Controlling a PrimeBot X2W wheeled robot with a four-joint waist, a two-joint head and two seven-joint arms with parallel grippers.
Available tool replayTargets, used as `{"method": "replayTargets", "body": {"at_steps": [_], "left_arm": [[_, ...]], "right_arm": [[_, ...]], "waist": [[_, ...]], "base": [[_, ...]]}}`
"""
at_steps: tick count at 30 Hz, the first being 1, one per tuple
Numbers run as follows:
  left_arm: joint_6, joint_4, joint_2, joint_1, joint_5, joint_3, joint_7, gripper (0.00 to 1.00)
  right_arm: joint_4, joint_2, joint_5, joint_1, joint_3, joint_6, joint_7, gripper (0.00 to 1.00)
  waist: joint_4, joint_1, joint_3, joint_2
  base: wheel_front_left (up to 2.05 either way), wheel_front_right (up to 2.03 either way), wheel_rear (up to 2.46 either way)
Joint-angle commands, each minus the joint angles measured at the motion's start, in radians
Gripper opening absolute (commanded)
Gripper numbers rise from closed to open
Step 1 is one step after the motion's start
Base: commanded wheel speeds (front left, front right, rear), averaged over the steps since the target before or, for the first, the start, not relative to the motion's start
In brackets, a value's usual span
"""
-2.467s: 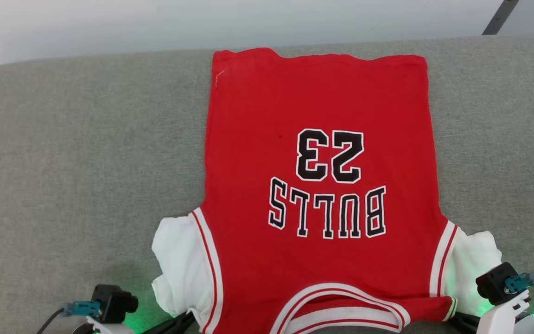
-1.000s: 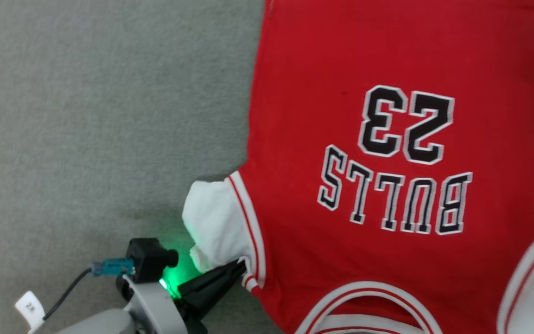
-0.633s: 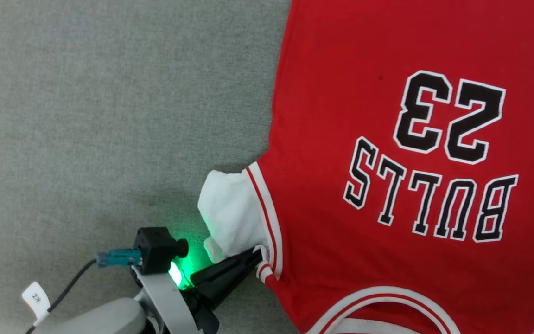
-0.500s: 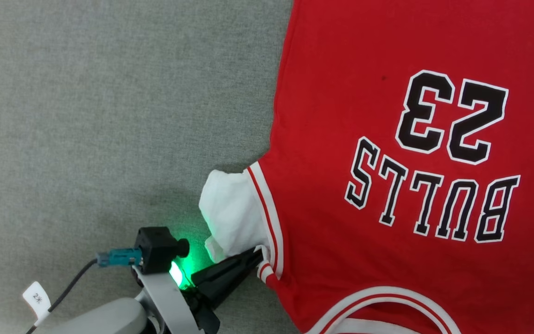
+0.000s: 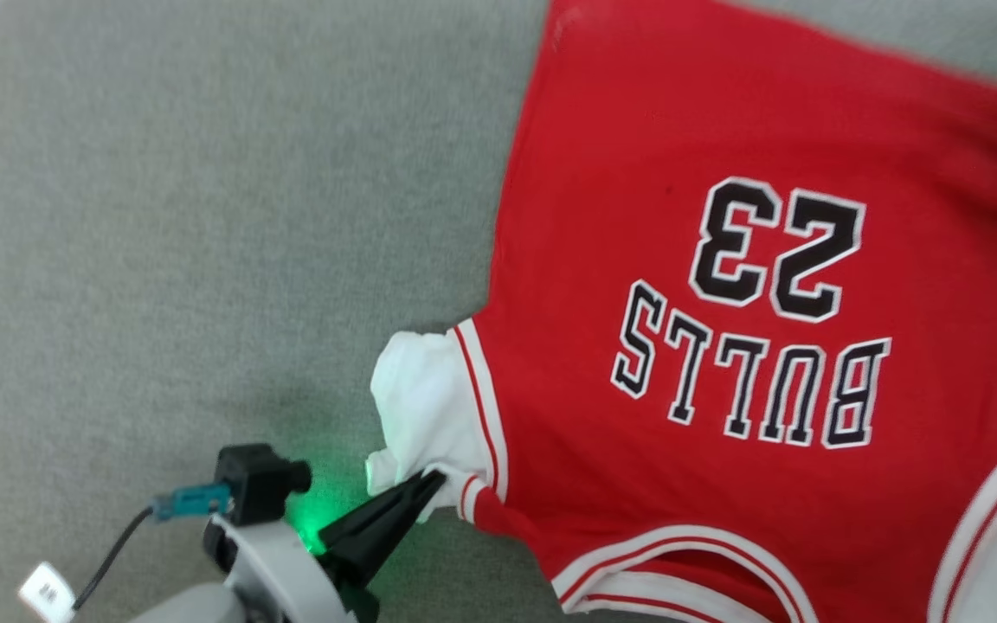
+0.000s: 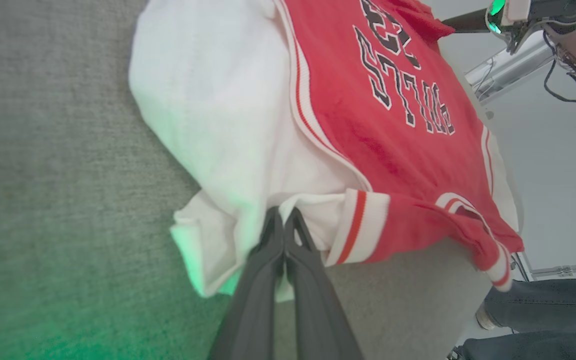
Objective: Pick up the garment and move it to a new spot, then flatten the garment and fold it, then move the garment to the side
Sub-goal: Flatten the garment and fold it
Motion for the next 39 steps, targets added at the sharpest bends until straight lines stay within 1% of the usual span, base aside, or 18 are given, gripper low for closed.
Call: {"method": "replayTargets", "body": {"at_steps": [1,4,7,8,10,12,15,17,21,25,29,30,31,32,34,36,39], "left_arm": [[0.006,0.012,0.006,0.041,0.008,0.021,0.001,0.0],[0.005,0.017,-0.002,0.079,0.021,0.048,0.001,0.0],[0.005,0.02,-0.005,0.112,0.03,0.065,0.001,0.0],[0.005,0.02,-0.005,0.112,0.03,0.065,0.001,0.0],[0.005,0.021,-0.007,0.128,0.036,0.077,0.001,0.0],[0.005,0.022,-0.005,0.141,0.042,0.091,0.001,0.0],[0.005,0.029,-0.002,0.152,0.054,0.109,0.001,0.0],[0.005,0.033,-0.001,0.158,0.059,0.117,0.001,0.0],[0.005,0.044,-0.003,0.161,0.064,0.129,0.001,0.0],[0.005,0.053,-0.01,0.163,0.067,0.135,0.001,0.0],[0.005,0.057,-0.016,0.17,0.067,0.141,0.001,0.0],[0.005,0.056,-0.017,0.175,0.067,0.144,0.001,0.0],[0.005,0.055,-0.018,0.179,0.068,0.145,0.001,0.0],[0.005,0.055,-0.017,0.183,0.069,0.148,0.001,0.0],[0.005,0.053,-0.02,0.183,0.071,0.153,0.001,0.0],[0.005,0.052,-0.022,0.185,0.074,0.157,0.001,0.0],[0.005,0.049,-0.029,0.182,0.081,0.159,0.001,0.0]], "right_arm": [[-0.079,-0.045,0.066,0.086,0.021,0.0,0.018,0.0],[-0.235,-0.115,0.166,0.246,0.024,0.0,0.05,0.0],[-0.386,-0.163,0.244,0.419,-0.006,0.0,0.088,0.0],[-0.386,-0.163,0.244,0.419,-0.006,0.0,0.088,0.0],[-0.479,-0.182,0.276,0.541,-0.044,0.0,0.106,0.0],[-0.563,-0.182,0.291,0.66,-0.077,0.0,0.124,0.0],[-0.677,-0.157,0.28,0.837,-0.12,0.0,0.154,0.0],[-0.738,-0.129,0.265,0.944,-0.138,0.0,0.176,0.0],[-0.833,-0.069,0.239,1.107,-0.145,0.0,0.207,0.0],[-0.873,-0.014,0.232,1.206,-0.1,0.0,0.224,0.0],[-0.89,0.026,0.218,1.248,-0.061,0.0,0.209,0.0],[-0.894,0.03,0.211,1.247,-0.059,0.0,0.197,0.07],[-0.899,0.029,0.199,1.243,-0.056,0.0,0.183,0.38],[-0.906,0.027,0.191,1.236,-0.056,0.0,0.169,1.0],[-0.938,0.014,0.196,1.218,-0.058,0.0,0.147,1.0],[-0.99,0.007,0.257,1.211,-0.067,0.0,0.149,1.0],[-1.084,-0.032,0.35,1.187,-0.128,0.0,0.18,1.0]], "waist": [[-0.045,0.0,-0.102,-0.0001],[-0.066,0.0,-0.15,-0.0001],[-0.086,0.0,-0.182,-0.0001],[-0.086,0.0,-0.182,-0.0001],[-0.097,0.0,-0.198,-0.0001],[-0.109,0.0,-0.21,-0.0001],[-0.121,0.0,-0.223,-0.0001],[-0.128,0.0,-0.228,-0.0001],[-0.138,0.0,-0.235,-0.0001],[-0.144,0.0,-0.245,-0.0001],[-0.146,0.0,-0.249,-0.0001],[-0.148,0.0,-0.249,-0.0001],[-0.148,0.0,-0.249,-0.0001],[-0.148,0.0,-0.248,-0.0001],[-0.148,0.0,-0.246,-0.0001],[-0.145,0.0,-0.244,-0.0001],[-0.138,0.0,-0.238,-0.0001]], "base": [[0.0,0.0,0.0],[0.0,0.0,0.0],[0.0,0.0,0.0],[0.0,0.0,0.0],[0.0,0.0,0.0],[0.0,0.0,0.0],[0.0,0.0,0.0],[0.0,0.0,0.0],[0.0,0.0,0.0],[0.0,0.0,0.0],[0.0,0.0,0.0],[0.0,0.0,0.0],[0.0,0.0,0.0],[0.0,0.0,0.0],[0.0,0.0,0.0],[0.0,0.0,0.0],[0.0,0.0,0.0]]}}
